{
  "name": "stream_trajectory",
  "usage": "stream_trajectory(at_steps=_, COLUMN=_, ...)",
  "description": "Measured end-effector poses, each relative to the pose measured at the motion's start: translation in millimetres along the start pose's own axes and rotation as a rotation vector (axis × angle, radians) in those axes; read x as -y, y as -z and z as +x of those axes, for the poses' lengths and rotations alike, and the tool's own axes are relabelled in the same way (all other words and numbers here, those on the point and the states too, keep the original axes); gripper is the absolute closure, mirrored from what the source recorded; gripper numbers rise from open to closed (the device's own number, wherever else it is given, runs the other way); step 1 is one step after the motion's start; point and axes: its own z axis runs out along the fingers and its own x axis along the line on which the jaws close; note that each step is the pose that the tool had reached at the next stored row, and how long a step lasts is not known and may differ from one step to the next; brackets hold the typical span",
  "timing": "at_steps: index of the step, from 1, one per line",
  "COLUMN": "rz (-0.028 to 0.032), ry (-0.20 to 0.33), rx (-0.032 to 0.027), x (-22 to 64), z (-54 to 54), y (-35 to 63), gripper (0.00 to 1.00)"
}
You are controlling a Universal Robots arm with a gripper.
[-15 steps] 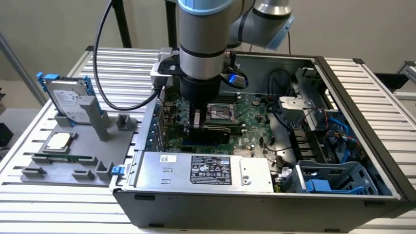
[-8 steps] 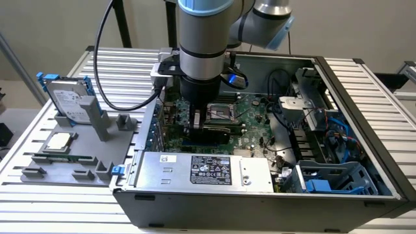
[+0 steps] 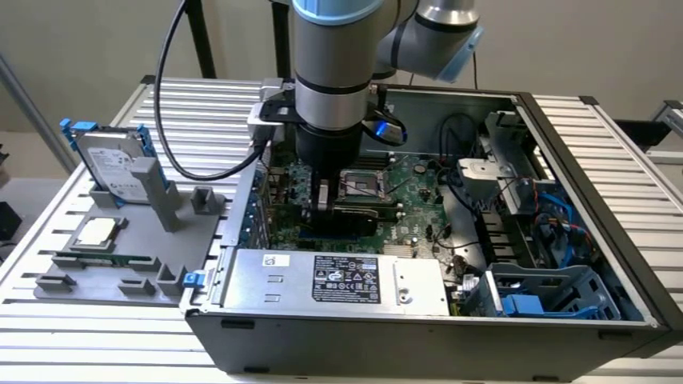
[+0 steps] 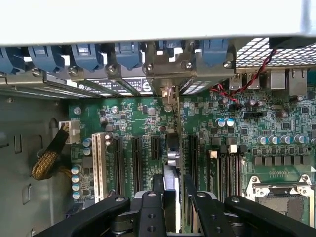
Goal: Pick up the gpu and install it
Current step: 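Press down on the gpu until it lock into place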
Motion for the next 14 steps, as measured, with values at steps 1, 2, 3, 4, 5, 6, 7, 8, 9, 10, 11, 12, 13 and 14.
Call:
stream_trajectory(at_steps=1, rz=0.0, ry=0.0, rx=-0.0004, x=0.0, z=-0.1, y=-0.1, gripper=1.0)
stream_trajectory(at_steps=2, rz=0.0, ry=0.0, rx=-0.0008, x=0.0, z=-0.2, y=-0.3, gripper=1.0)
stream_trajectory(at_steps=3, rz=0.0, ry=0.0, rx=-0.0014, x=0.0, z=-0.2, y=-0.5, gripper=1.0)
stream_trajectory(at_steps=4, rz=0.0001, ry=0.0, rx=-0.0019, x=0.0, z=-0.3, y=-0.8, gripper=1.0)
stream_trajectory(at_steps=5, rz=0.0001, ry=0.0, rx=-0.0025, x=0.0, z=-0.3, y=-1.1, gripper=1.0)
stream_trajectory(at_steps=6, rz=0.0001, ry=0.0, rx=-0.0032, x=0.0, z=-0.3, y=-1.5, gripper=1.0)
stream_trajectory(at_steps=7, rz=0.0001, ry=0.0, rx=-0.0038, x=0.0, z=-0.3, y=-1.8, gripper=1.0)
stream_trajectory(at_steps=8, rz=0.0001, ry=0.0, rx=-0.0045, x=0.0, z=-0.4, y=-2.3, gripper=1.0)
stream_trajectory(at_steps=9, rz=0.0001, ry=0.0, rx=-0.0052, x=0.0, z=-0.4, y=-2.7, gripper=1.0)
stream_trajectory(at_steps=10, rz=0.0005, ry=0.0, rx=-0.0053, x=0.1, z=-0.6, y=-3.5, gripper=1.0)
stream_trajectory(at_steps=11, rz=0.0005, ry=0.0, rx=-0.006, x=0.1, z=-0.6, y=-4.0, gripper=1.0)
stream_trajectory(at_steps=12, rz=0.0004, ry=0.0, rx=-0.0069, x=0.1, z=-0.7, y=-4.5, gripper=1.0)
stream_trajectory(at_steps=13, rz=0.0004, ry=0.0, rx=-0.0079, x=0.1, z=-0.9, y=-4.9, gripper=1.0)
stream_trajectory(at_steps=14, rz=0.0003, ry=0.0, rx=-0.0086, x=0.1, z=-1.0, y=-5.2, gripper=1.0)
